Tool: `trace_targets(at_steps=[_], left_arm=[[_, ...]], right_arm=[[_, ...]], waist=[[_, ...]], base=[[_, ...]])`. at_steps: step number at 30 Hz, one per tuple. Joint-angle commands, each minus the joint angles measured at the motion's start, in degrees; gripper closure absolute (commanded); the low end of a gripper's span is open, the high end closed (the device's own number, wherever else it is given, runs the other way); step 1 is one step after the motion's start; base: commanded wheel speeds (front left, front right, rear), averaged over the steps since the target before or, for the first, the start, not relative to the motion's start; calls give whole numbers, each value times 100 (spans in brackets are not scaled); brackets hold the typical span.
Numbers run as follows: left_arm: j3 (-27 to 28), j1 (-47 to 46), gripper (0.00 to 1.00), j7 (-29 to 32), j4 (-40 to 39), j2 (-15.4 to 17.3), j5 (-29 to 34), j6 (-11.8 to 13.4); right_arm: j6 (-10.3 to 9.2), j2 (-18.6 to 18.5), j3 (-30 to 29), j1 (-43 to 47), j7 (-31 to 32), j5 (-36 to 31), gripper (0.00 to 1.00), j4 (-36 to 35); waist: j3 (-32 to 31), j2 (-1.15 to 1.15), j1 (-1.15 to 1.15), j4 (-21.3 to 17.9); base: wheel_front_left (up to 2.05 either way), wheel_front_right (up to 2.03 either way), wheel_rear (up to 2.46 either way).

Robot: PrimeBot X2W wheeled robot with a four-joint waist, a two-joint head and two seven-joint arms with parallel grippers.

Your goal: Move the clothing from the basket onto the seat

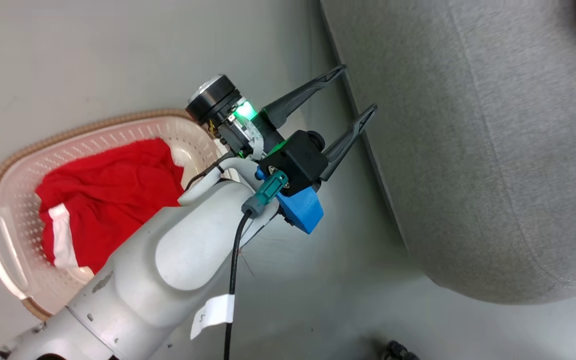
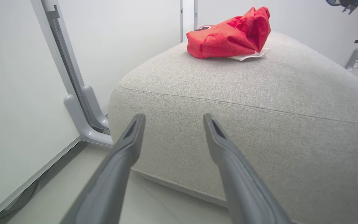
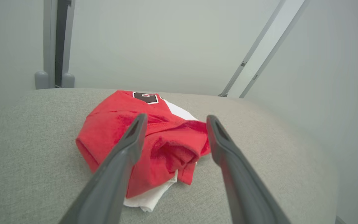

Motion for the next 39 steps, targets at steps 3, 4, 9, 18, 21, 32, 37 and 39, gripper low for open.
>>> trace_targets(at_steps=[3, 4, 9, 18, 21, 32, 37, 39], left_arm=[[210, 228, 0, -38, -172, -103, -96, 117], [288, 304, 0, -38, -253, -113, -112, 142], [784, 769, 0, -39, -607, -198, -181, 288], [1913, 1687, 0, -36, -969, -199, -120, 433], [2280, 2028, 0, -36, -1004, -195, -71, 446], [3527, 3387, 0, -37, -1221, -238, 134, 419], [4000, 3928, 0, -36, -1289, -319, 199, 331], [4150, 4089, 0, -37, -1303, -368, 248, 289]], right_arm=[[1, 43, 88, 355, -4, -60, 0, -481], [1, 40, 127, 449, -4, -63, 0, -619], [1, -33, 530, 843, -4, -28, 0, -1139], [1, 97, 1660, 1262, -4, 2, 0, -1499], [1, 168, 2047, 1382, -4, 1, 0, -1522], [1, 500, 2714, 1930, -4, 120, 0, -1457], [1, 722, 2651, 2316, -4, 225, 0, -1377], [1, 823, 2609, 2465, -4, 257, 0, -1336]], waist=[[-639, 0, 0, 143], [-762, 0, 0, 199], [-1407, 0, 0, 530], [-2259, 0, 0, 1122], [-2505, 0, 0, 1280], [-3356, 0, 0, 1754], [-3617, 0, 0, 1920], [-3702, 0, 0, 1973]], base=[[0, 0, 0], [0, 0, 0], [0, 0, 0], [0, 0, 0], [0, 0, 0], [0, 0, 0], [0, 0, 0], [0, 0, 0]])
